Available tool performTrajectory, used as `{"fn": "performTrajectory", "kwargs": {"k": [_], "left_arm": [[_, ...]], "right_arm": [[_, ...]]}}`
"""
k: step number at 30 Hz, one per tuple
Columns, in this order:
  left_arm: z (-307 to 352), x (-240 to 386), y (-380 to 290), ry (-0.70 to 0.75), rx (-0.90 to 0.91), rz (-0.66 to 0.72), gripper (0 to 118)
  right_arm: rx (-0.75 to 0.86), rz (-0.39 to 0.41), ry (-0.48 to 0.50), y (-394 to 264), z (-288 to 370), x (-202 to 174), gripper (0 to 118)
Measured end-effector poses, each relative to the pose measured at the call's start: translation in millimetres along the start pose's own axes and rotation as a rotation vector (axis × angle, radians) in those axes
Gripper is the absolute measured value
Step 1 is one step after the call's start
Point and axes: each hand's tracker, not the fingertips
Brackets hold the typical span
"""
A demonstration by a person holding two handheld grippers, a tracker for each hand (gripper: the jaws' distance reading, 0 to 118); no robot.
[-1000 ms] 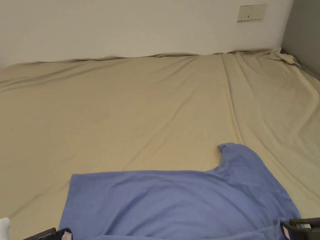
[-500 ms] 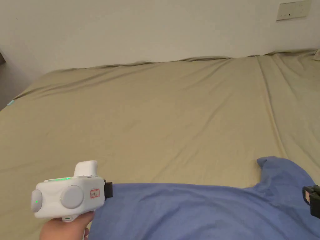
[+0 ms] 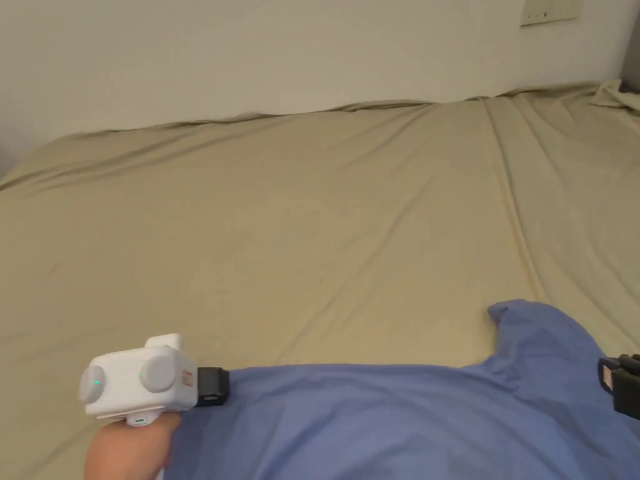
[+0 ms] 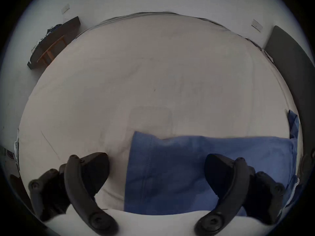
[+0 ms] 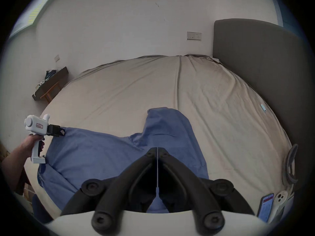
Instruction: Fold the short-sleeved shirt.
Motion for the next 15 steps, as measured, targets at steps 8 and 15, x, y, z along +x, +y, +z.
{"fn": "performTrajectory", "kwargs": {"k": [8, 15], "left_arm": [[94.3, 30.3, -15.8, -0.123, 0.14, -0.038, 2], [107.5, 15.2, -0.1, -0.167, 0.183, -0.047, 2]], "right_arm": [[-0.132, -0.011, -0.004, 22.5, -82.0, 63.0, 4], [-0.354, -0.009, -0.028, 18.5, -142.6, 78.2, 117]]}}
